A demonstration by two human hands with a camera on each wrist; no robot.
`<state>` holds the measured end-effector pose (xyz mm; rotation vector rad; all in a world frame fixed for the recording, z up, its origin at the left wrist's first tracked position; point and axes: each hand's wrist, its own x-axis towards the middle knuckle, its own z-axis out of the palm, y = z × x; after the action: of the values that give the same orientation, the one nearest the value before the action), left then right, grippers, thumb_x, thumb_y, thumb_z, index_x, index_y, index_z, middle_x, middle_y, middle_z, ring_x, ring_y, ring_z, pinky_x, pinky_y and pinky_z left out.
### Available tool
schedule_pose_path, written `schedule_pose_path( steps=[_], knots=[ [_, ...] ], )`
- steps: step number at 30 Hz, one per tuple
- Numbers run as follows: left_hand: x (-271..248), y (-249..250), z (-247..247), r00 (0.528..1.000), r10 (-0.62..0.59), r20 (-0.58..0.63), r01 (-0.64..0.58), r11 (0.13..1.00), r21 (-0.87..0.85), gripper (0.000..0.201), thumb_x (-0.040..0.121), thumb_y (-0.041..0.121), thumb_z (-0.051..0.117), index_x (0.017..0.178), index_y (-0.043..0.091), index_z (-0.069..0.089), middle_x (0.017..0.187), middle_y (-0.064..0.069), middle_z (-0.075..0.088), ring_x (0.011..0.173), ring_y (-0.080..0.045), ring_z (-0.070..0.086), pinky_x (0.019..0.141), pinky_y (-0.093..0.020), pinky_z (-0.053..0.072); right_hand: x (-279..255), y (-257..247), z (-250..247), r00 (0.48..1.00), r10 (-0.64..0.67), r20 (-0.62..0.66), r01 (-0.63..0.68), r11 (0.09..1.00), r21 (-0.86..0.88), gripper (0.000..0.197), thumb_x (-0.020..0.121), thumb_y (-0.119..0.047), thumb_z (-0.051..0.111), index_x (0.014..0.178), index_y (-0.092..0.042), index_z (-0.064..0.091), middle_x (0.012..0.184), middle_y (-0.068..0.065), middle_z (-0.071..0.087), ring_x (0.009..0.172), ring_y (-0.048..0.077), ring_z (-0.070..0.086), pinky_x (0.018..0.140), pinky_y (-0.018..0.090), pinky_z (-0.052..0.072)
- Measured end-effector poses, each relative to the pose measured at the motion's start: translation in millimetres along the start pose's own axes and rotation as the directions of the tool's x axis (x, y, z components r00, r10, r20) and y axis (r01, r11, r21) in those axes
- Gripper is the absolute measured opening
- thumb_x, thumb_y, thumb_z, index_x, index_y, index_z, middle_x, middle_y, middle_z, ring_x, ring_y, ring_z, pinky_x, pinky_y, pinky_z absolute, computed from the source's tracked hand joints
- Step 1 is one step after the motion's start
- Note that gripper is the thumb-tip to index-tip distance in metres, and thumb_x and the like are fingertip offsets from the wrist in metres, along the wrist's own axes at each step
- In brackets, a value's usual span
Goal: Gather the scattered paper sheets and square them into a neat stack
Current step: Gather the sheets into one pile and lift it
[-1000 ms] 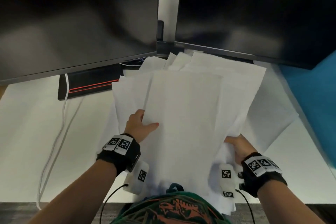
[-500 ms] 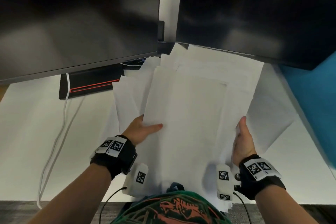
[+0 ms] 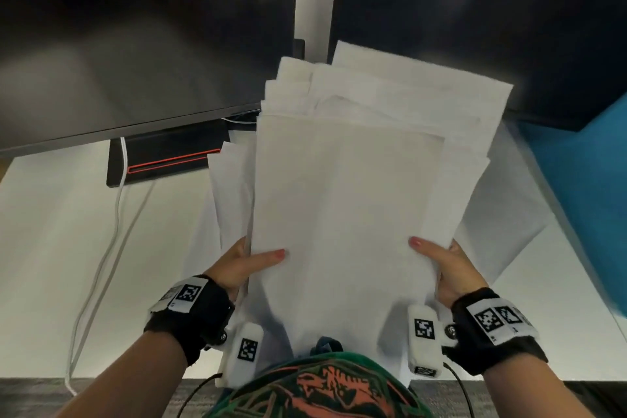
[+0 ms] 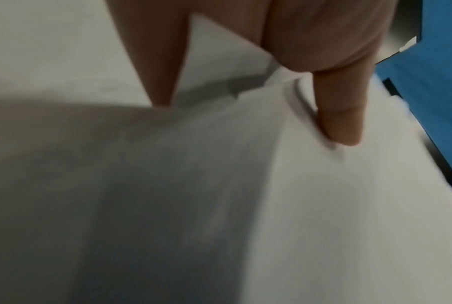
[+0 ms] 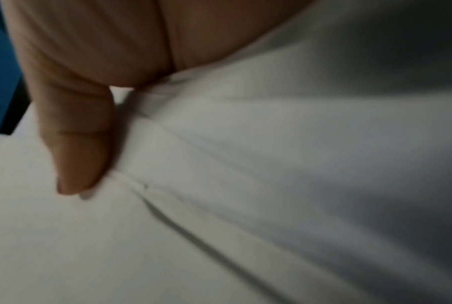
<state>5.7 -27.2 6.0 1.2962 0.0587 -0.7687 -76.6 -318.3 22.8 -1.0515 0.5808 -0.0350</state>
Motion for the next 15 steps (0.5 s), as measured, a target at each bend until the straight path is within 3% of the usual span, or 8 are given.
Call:
schedule_pose_path(
  steps=[1, 4, 7, 10, 11, 12, 14, 15],
  knots=[
    [0.1, 0.5, 2.9, 1.0, 0.001, 0.006, -0.001, 1.0, 0.002, 0.081, 0.021, 0.042, 0.093, 0.094, 0.014, 0.071, 0.09, -0.005, 0.076, 0.083, -0.017, 0.072, 0.068, -0.024, 0.056, -0.2, -0.3, 0.8, 1.0, -0.007, 0.003, 0.007, 1.0, 0.001, 0.018, 0.068, -0.004, 0.07, 0.084, -0.013, 0.071, 0.074, 0.005, 0.076, 0.069, 0.02, 0.072, 0.056, 0.027, 0.058],
    [4.0, -0.5, 14.0, 0.999, -0.034, 0.039, 0.032, 0.998, 0.062, 0.085, 0.02, 0.042, 0.092, 0.097, 0.014, 0.069, 0.089, -0.002, 0.076, 0.085, -0.015, 0.072, 0.069, -0.022, 0.056, 0.9, 6.3, 12.3, 0.999, 0.021, 0.025, -0.014, 0.974, -0.228, 0.056, 0.047, -0.015, 0.088, 0.098, -0.011, 0.067, 0.086, 0.006, 0.075, 0.081, 0.021, 0.071, 0.061, 0.023, 0.057],
    [10.7, 2.4, 19.4, 0.998, -0.047, 0.044, 0.04, 0.986, 0.164, 0.068, 0.038, 0.042, 0.089, 0.098, 0.019, 0.069, 0.095, 0.0, 0.076, 0.094, -0.017, 0.07, 0.08, -0.025, 0.054, -0.5, 8.6, 22.4, 0.999, 0.019, -0.048, -0.033, 0.95, -0.312, 0.026, 0.071, 0.006, 0.071, 0.088, -0.01, 0.062, 0.084, 0.005, 0.068, 0.08, 0.013, 0.067, 0.062, 0.02, 0.056],
    [23.2, 10.5, 10.0, 0.989, 0.031, -0.146, -0.009, 0.989, 0.15, 0.024, 0.076, 0.022, 0.072, 0.099, 0.021, 0.066, 0.09, 0.003, 0.074, 0.085, -0.013, 0.069, 0.08, -0.023, 0.052, 3.0, 5.8, 14.0, 0.986, 0.027, -0.165, -0.068, 0.966, -0.249, 0.024, 0.078, 0.005, 0.066, 0.077, -0.013, 0.051, 0.078, 0.001, 0.059, 0.071, 0.013, 0.057, 0.057, 0.01, 0.047],
    [26.7, 13.5, 3.3, 0.963, 0.081, -0.257, -0.039, 0.985, 0.166, 0.016, 0.081, 0.016, 0.067, 0.095, 0.023, 0.065, 0.085, 0.001, 0.072, 0.077, -0.012, 0.067, 0.074, -0.02, 0.052, 5.4, 6.6, 8.8, 0.98, 0.031, -0.195, -0.076, 0.971, -0.228, 0.023, 0.073, -0.002, 0.074, 0.081, -0.01, 0.054, 0.082, 0.004, 0.06, 0.079, 0.017, 0.057, 0.062, 0.011, 0.047],
    [30.6, 15.7, -5.6, 0.912, 0.152, -0.38, -0.071, 0.974, 0.217, 0.016, 0.083, 0.012, 0.064, 0.093, 0.025, 0.063, 0.086, -0.003, 0.07, 0.077, -0.016, 0.065, 0.074, -0.023, 0.052, 10.8, 10.5, -0.9, 0.974, 0.059, -0.219, -0.106, 0.972, -0.21, 0.045, 0.06, -0.018, 0.085, 0.093, -0.005, 0.056, 0.091, 0.009, 0.063, 0.091, 0.022, 0.058, 0.077, 0.016, 0.047],
    [37.2, 18.2, -25.2, 0.763, 0.282, -0.582, -0.026, 0.913, 0.408, 0.026, 0.081, 0.017, 0.066, 0.105, 0.023, 0.059, 0.106, -0.012, 0.064, 0.096, -0.029, 0.059, 0.091, -0.039, 0.049, 18.0, 19.7, -16.4, 0.958, 0.044, -0.282, -0.111, 0.968, -0.227, 0.115, 0.021, -0.046, 0.092, 0.119, -0.003, 0.051, 0.116, 0.013, 0.061, 0.113, 0.028, 0.054, 0.101, 0.039, 0.04],
    [38.8, 20.0, -32.3, 0.696, 0.309, -0.648, 0.082, 0.863, 0.499, 0.042, 0.08, 0.023, 0.067, 0.119, 0.02, 0.052, 0.119, -0.014, 0.058, 0.107, -0.032, 0.054, 0.097, -0.045, 0.044, 19.4, 21.1, -22.0, 0.952, 0.032, -0.305, -0.105, 0.968, -0.228, 0.123, 0.013, -0.049, 0.091, 0.121, -0.005, 0.052, 0.119, 0.013, 0.06, 0.113, 0.03, 0.054, 0.103, 0.044, 0.039]
  ],
)
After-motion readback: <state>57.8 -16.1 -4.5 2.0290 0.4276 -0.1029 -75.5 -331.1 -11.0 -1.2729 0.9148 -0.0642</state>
